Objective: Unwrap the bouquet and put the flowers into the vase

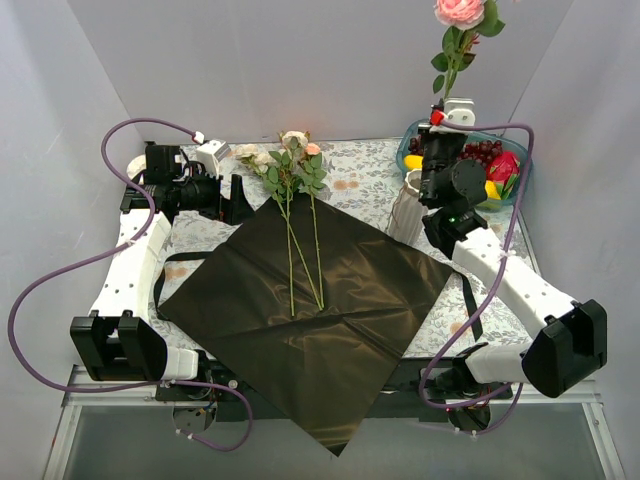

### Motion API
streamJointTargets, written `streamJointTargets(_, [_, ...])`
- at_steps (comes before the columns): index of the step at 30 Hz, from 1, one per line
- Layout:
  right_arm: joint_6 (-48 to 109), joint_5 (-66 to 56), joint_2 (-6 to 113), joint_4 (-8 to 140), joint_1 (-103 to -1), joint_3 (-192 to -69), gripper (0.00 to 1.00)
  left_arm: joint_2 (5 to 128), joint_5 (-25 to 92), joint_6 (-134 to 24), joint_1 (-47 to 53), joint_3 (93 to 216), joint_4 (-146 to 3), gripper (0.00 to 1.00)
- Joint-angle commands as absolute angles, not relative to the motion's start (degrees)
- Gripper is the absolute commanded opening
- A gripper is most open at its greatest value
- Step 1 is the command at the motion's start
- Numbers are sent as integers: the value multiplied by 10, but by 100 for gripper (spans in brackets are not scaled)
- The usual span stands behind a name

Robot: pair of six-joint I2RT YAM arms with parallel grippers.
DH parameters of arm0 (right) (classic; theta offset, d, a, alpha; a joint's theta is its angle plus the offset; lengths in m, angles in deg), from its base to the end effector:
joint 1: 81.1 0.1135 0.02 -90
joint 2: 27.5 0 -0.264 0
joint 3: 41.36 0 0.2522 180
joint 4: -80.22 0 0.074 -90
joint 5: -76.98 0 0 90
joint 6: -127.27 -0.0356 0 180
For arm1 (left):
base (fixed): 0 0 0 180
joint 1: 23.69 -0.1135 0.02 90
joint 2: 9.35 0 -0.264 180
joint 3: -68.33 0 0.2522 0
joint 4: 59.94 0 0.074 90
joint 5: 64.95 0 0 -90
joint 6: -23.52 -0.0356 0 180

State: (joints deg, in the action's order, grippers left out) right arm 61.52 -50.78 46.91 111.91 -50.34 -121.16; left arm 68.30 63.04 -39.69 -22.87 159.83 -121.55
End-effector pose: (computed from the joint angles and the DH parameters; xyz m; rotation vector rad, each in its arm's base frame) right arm 0.2532 0.1253 0.4531 0.1309 1.0680 -0.2016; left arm 0.2767 -0.0259 0.3562 -0.2275 2.4014 -1.0197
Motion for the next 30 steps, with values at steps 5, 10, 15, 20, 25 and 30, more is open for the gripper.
streamJointTargets(5, [600, -520, 457, 1216, -512, -1113, 1, 683, 645, -408, -233, 1615, -1210, 98])
streamJointTargets(10, [561, -517, 449, 1226, -519, -1075, 1, 679, 647, -413, -233, 1617, -1215, 98])
streamJointTargets(15, [525, -501, 460, 1167, -519, -1089, 1, 675, 644, -421, -232, 1615, -1218, 98])
streamJointTargets(20, [462, -464, 426, 998, -519, -1132, 67, 673, 640, -425, -232, 1615, -1219, 98])
streamJointTargets(25, [431, -450, 370, 916, -518, -1146, 75, 677, 645, -426, -233, 1615, -1214, 98])
streamJointTargets(30, [405, -397, 331, 825, -518, -1179, 75, 691, 655, -420, -233, 1622, -1210, 98])
